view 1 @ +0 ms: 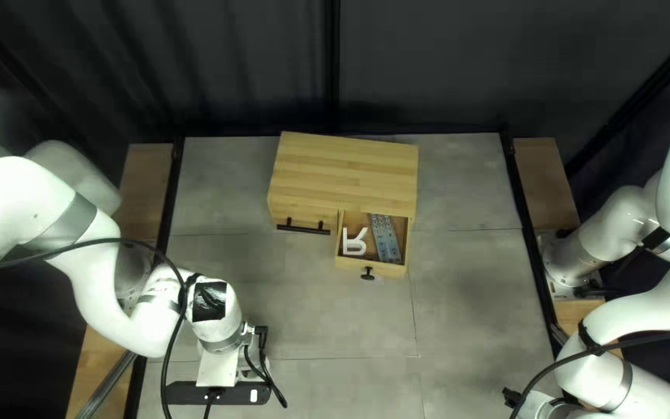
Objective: Open drawers and place objects into drawer and close
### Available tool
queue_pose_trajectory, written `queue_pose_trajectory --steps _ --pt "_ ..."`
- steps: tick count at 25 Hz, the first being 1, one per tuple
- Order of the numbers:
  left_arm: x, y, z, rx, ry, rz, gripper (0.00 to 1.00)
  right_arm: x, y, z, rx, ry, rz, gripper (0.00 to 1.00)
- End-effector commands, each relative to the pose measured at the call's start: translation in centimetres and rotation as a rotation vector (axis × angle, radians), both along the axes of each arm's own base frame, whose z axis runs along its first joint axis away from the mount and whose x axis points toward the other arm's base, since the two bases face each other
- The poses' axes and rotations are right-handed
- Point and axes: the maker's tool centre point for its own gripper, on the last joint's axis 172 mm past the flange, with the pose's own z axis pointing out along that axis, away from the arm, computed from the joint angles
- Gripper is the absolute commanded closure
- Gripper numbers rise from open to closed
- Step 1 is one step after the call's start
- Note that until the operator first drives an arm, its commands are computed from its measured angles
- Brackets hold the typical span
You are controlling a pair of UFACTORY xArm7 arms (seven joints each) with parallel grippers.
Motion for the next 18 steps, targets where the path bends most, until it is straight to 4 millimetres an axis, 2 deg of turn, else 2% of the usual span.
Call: queue_pose_trajectory --steps 1,5,7,10,11,12,13,15,16,17,18 --pt "-0.4 0.1 0.7 0.011 0.013 0.028 0.00 0.0 0.0 0.0 0.000 0.000 0.000 0.00" --pt "-0.2 0.4 2.4 0.029 0.015 0.047 0.00 0.0 0.0 0.0 0.000 0.000 0.000 0.00" --pt "0.2 0.6 4.0 0.044 0.013 0.056 0.00 0.0 0.0 0.0 0.000 0.000 0.000 0.00" --pt "2.2 1.6 7.4 0.067 -0.025 0.084 0.00 0.0 0.0 0.0 0.000 0.000 0.000 0.00" --pt "3.8 2.4 8.9 0.075 -0.051 0.116 0.00 0.0 0.0 0.0 0.000 0.000 0.000 0.00" --pt "4.4 2.7 9.4 0.078 -0.063 0.133 0.00 0.0 0.0 0.0 0.000 0.000 0.000 0.00" --pt "6.6 3.5 10.8 0.078 -0.090 0.176 0.00 0.0 0.0 0.0 0.000 0.000 0.000 0.00" --pt "9.0 4.5 12.0 0.071 -0.121 0.243 0.00 0.0 0.0 0.0 0.000 0.000 0.000 0.00" --pt "11.0 5.4 12.8 0.064 -0.142 0.304 0.00 0.0 0.0 0.0 0.000 0.000 0.000 0.00" --pt "11.7 5.7 13.1 0.062 -0.151 0.333 0.00 0.0 0.0 0.0 0.000 0.000 0.000 0.00" --pt "13.7 6.8 13.8 0.059 -0.166 0.391 0.00 0.0 0.0 0.0 0.000 0.000 0.000 0.00"
